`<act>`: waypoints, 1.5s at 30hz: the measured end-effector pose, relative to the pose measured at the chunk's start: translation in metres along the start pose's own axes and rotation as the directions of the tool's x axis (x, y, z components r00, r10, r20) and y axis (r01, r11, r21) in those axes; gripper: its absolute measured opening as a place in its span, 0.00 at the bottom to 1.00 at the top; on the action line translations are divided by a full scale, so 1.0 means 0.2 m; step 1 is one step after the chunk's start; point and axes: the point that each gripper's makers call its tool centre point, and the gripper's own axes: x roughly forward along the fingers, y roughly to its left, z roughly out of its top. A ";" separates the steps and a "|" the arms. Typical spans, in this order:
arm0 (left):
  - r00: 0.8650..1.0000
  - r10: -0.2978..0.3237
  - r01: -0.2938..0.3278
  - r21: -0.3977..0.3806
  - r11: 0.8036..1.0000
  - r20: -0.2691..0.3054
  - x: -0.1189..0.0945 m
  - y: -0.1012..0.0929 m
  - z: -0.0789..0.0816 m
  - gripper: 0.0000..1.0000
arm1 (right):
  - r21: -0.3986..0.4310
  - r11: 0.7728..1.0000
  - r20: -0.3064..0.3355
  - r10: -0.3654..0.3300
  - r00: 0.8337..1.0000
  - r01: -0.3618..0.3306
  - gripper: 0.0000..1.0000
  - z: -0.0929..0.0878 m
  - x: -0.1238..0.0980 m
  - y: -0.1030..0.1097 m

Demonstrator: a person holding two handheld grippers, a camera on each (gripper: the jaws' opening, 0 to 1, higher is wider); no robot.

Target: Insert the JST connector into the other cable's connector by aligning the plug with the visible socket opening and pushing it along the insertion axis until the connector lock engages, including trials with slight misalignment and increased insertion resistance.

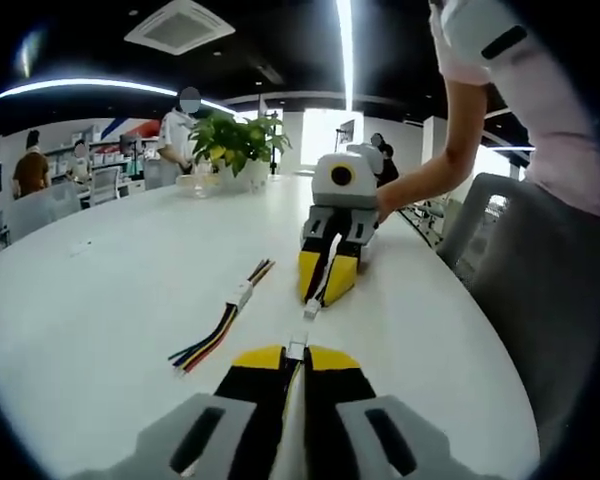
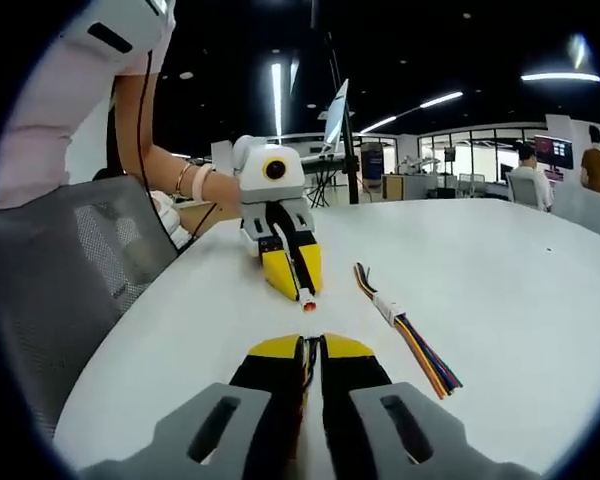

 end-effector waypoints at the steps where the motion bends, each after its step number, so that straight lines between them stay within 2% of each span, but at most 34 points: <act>1: 1.000 0.000 0.000 0.002 1.000 -0.002 0.00 0.00 0.00 0.01 | -0.001 1.000 0.000 0.001 1.000 -0.001 0.04 0.00 0.00 0.00; 7: 1.000 -0.024 0.024 0.012 1.000 -0.013 0.01 -0.02 0.00 0.00 | 0.018 1.000 0.002 -0.003 1.000 0.003 0.03 0.00 -0.01 0.00; 12: 0.999 -0.039 0.039 0.008 0.999 0.014 0.03 -0.03 0.05 0.01 | 0.014 1.000 0.002 -0.004 1.000 0.004 0.03 0.01 -0.03 -0.01; 19: 0.998 -0.055 0.055 0.055 0.997 -0.009 0.06 -0.02 0.07 0.01 | 0.006 1.000 -0.012 -0.022 1.000 0.022 0.03 0.03 -0.06 -0.03; 26: 0.998 -0.060 0.061 0.049 0.997 -0.019 0.10 0.00 0.09 0.00 | -0.003 1.000 -0.010 -0.022 1.000 0.022 0.03 0.07 -0.09 -0.04; 45: 0.996 -0.073 0.076 0.081 0.994 -0.044 0.13 0.00 0.13 0.01 | -0.033 0.999 -0.035 0.001 0.999 -0.002 0.03 0.06 -0.07 -0.03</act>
